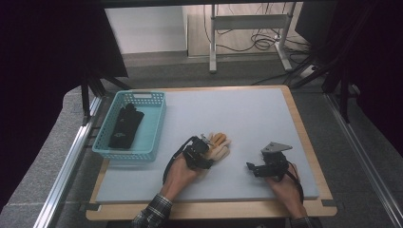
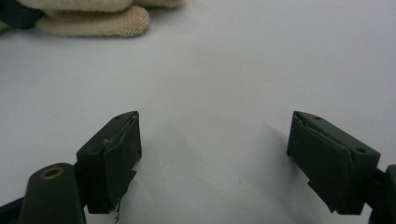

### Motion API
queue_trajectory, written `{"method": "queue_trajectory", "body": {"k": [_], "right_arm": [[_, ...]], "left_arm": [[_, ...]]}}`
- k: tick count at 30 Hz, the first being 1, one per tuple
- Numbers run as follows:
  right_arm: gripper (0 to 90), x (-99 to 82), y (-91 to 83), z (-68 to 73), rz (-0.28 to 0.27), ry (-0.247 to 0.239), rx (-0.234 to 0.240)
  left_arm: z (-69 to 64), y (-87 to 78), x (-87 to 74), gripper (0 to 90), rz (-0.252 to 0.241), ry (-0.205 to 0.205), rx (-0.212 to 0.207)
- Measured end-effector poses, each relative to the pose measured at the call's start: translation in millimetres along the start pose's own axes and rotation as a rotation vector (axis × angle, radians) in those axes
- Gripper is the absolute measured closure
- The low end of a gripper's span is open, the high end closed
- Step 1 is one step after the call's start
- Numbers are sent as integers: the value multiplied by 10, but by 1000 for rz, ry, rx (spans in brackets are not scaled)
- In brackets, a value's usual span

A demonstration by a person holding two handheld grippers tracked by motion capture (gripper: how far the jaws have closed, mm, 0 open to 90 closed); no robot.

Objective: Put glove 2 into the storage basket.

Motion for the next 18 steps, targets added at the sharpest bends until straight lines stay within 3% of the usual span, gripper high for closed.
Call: {"method": "queue_trajectory", "body": {"k": [8,18], "right_arm": [[174,-1,-1,0,2,0,0],[174,-2,-2,0,2,0,2]], "left_arm": [[43,-44,11,561,-33,-14,-30],[209,-237,99,559,-80,-46,-15]]}}
Point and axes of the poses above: each handheld gripper's, and its own axes: y roughly forward along the jaws, x roughly out of its top, z roughly to its left, the point moved 9 cm from there along y, roughly forward along the jaws, and after that the axes turned 8 degrees about y, right-handed, at the moved point
